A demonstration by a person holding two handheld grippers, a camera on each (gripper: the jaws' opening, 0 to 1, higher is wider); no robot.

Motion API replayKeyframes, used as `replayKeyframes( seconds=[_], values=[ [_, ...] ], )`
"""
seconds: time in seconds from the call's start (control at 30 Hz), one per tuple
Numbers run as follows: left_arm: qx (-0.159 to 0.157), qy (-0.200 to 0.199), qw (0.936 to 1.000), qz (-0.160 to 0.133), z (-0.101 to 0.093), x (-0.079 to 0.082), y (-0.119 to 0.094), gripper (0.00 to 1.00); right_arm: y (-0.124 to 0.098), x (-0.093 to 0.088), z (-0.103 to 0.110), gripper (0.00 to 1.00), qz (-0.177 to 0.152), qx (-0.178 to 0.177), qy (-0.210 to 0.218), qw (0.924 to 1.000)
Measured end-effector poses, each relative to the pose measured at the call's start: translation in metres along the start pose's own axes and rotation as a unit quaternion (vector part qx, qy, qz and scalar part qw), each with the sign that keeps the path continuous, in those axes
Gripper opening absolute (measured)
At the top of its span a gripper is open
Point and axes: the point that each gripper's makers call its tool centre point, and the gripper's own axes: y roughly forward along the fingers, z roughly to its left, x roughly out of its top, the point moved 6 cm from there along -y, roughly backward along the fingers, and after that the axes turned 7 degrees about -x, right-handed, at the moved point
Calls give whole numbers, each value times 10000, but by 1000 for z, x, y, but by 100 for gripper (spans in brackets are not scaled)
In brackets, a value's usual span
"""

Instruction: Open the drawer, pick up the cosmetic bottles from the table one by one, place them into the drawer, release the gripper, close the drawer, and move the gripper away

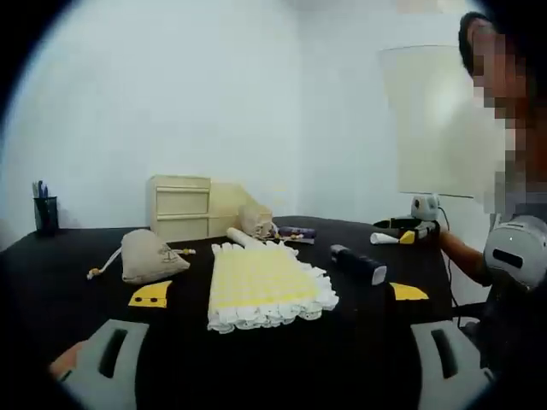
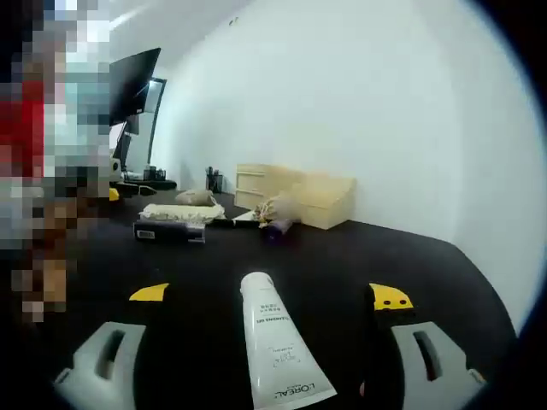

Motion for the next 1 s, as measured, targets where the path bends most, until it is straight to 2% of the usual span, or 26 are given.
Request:
replayKeyframes(
  seconds=[0.17,0.8,0.93,1.0],
  values=[
    [1,-5,10000,-8,6,2,-4,95,0,0,0,86,9,2,-12,10000],
    [22,44,10000,85,7,1,-4,94,1,-1,1,85,19,-5,-34,10000],
    [5,58,9999,85,4,0,-3,94,-2,2,-1,84,25,4,169,9999],
    [-15,55,10000,59,2,0,-2,94,-4,4,-4,80,-22,-40,304,9995]
  ],
)
